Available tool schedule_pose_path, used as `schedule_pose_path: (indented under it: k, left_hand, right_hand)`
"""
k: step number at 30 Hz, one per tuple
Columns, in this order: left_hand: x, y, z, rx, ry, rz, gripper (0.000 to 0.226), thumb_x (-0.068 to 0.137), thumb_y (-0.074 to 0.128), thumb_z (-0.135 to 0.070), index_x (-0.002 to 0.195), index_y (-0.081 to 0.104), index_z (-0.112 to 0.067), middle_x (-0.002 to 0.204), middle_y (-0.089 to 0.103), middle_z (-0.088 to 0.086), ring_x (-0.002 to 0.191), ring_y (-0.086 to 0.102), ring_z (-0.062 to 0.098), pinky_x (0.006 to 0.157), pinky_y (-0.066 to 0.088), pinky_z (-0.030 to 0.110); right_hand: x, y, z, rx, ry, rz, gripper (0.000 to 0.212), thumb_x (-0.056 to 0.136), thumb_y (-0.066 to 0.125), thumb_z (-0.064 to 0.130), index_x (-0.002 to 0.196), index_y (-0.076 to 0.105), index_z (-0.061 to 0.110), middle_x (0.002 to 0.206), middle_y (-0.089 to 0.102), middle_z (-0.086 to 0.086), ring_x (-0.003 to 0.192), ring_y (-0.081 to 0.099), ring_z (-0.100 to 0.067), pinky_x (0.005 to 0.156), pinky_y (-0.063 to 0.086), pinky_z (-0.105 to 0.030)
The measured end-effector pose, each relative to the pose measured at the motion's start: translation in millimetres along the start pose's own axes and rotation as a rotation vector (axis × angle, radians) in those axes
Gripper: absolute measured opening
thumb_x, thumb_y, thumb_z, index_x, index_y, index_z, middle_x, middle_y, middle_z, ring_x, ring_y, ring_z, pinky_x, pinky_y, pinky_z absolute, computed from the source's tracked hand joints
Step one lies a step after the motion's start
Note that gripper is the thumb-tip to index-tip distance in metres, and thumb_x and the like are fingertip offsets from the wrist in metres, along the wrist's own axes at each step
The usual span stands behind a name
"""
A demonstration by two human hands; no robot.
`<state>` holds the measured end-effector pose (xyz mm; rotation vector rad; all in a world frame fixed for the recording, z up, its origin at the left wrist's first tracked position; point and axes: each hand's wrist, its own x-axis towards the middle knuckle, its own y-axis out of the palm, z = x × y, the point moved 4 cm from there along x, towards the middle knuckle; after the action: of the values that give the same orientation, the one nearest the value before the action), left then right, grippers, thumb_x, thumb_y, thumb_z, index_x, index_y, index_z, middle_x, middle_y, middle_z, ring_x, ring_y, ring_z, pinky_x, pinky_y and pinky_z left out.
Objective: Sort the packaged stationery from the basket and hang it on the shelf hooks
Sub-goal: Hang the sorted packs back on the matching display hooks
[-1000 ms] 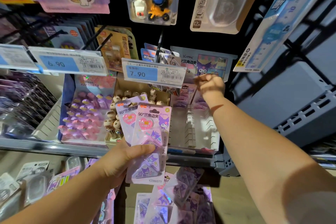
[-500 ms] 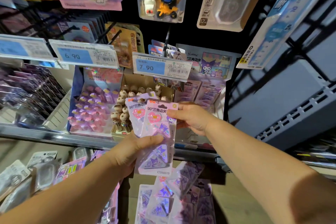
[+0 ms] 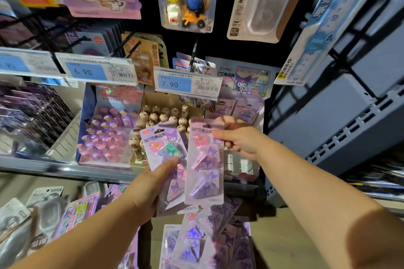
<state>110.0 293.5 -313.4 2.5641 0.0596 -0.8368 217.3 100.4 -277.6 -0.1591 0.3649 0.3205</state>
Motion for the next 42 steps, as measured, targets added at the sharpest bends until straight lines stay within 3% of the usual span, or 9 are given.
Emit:
schedule_pose_path:
  k: [7, 13, 18, 20, 28, 33, 36, 40, 42]
  left_hand:
    - [-2.1, -0.5, -2.3, 0.033, 0.012, 0.001, 0.049, 0.068, 0.07, -0.025, 0.114, 0.063, -0.009, 0.099, 0.074, 0.019, 0.079, 0.073, 0.034, 0.066, 0.061, 0.043]
    - [-3.9, -2.4, -2.3, 0.069, 0.008, 0.019, 0.053, 0.068, 0.069, -0.025, 0.117, 0.061, -0.006, 0.102, 0.073, 0.022, 0.082, 0.072, 0.035, 0.068, 0.061, 0.043]
    - [-2.0, -1.0, -4.6, 0.063, 0.035, 0.021, 0.048, 0.069, 0.069, -0.023, 0.114, 0.062, -0.007, 0.1, 0.073, 0.02, 0.08, 0.073, 0.033, 0.064, 0.061, 0.04]
    - [-1.4, -0.4, -4.3, 0.067, 0.035, 0.016, 0.047, 0.07, 0.069, -0.022, 0.114, 0.062, -0.007, 0.099, 0.073, 0.02, 0.081, 0.073, 0.034, 0.064, 0.061, 0.041]
    - [1.9, -4.1, -8.4, 0.08, 0.067, -0.006, 0.039, 0.074, 0.068, -0.018, 0.111, 0.063, -0.007, 0.092, 0.074, 0.017, 0.075, 0.073, 0.031, 0.063, 0.061, 0.04]
    - [5.2, -5.3, -7.6, 0.08, 0.068, -0.021, 0.025, 0.087, 0.063, -0.011, 0.112, 0.062, -0.005, 0.079, 0.073, 0.013, 0.065, 0.071, 0.028, 0.054, 0.059, 0.036]
    - [6.4, -4.3, -7.7, 0.078, 0.061, -0.012, 0.026, 0.086, 0.064, -0.011, 0.111, 0.061, -0.005, 0.079, 0.073, 0.014, 0.064, 0.071, 0.028, 0.052, 0.057, 0.034]
    - [7.6, -4.3, -8.1, 0.064, 0.063, 0.0, 0.034, 0.077, 0.067, -0.014, 0.11, 0.062, -0.004, 0.08, 0.073, 0.015, 0.065, 0.071, 0.028, 0.052, 0.057, 0.034]
    - [8.6, -4.3, -8.0, 0.054, 0.067, 0.0, 0.038, 0.073, 0.067, -0.015, 0.109, 0.063, -0.004, 0.081, 0.073, 0.016, 0.065, 0.072, 0.029, 0.052, 0.057, 0.035]
  right_hand:
    - [7.2, -64.6, 15.0, 0.105, -0.122, -0.303, 0.007, 0.098, 0.053, 0.021, 0.095, 0.057, 0.026, 0.083, 0.052, 0.001, 0.038, 0.032, -0.002, 0.037, 0.025, -0.016]
    - [18.9, -82.6, 42.1, -0.369, -0.173, -0.608, 0.016, 0.099, 0.042, 0.029, 0.086, 0.05, 0.023, 0.08, 0.055, 0.001, 0.047, 0.053, -0.013, 0.048, 0.036, -0.025]
    - [34.8, -86.8, 30.5, -0.141, -0.171, -0.596, 0.018, 0.097, 0.048, 0.012, 0.109, 0.059, 0.006, 0.113, 0.065, -0.014, 0.047, 0.059, -0.003, 0.044, 0.043, -0.02]
    - [38.3, -85.3, 28.2, -0.136, -0.199, -0.602, 0.015, 0.094, 0.052, 0.007, 0.106, 0.061, 0.009, 0.11, 0.065, -0.017, 0.061, 0.06, -0.005, 0.056, 0.051, -0.019]
    - [67.1, -67.6, 22.6, -0.19, -0.125, -0.556, 0.023, 0.1, 0.047, 0.026, 0.08, 0.057, 0.032, 0.105, 0.066, -0.012, 0.088, 0.067, -0.037, 0.083, 0.055, -0.053]
    - [73.2, -62.5, 21.3, -0.197, -0.069, -0.517, 0.019, 0.1, 0.047, 0.031, 0.105, 0.061, 0.019, 0.097, 0.068, -0.009, 0.09, 0.07, -0.03, 0.085, 0.057, -0.045]
    - [74.8, -62.2, 21.2, -0.21, -0.067, -0.541, 0.02, 0.1, 0.047, 0.031, 0.108, 0.059, 0.018, 0.092, 0.065, -0.005, 0.073, 0.067, -0.018, 0.069, 0.058, -0.027]
    - [77.9, -60.7, 17.2, -0.16, -0.039, -0.521, 0.005, 0.098, 0.052, 0.031, 0.095, 0.056, 0.031, 0.103, 0.067, -0.01, 0.091, 0.07, -0.031, 0.082, 0.058, -0.047]
    - [78.7, -64.9, 14.2, -0.06, -0.035, -0.544, 0.005, 0.097, 0.054, 0.027, 0.095, 0.058, 0.026, 0.107, 0.067, -0.011, 0.088, 0.07, -0.03, 0.077, 0.06, -0.042]
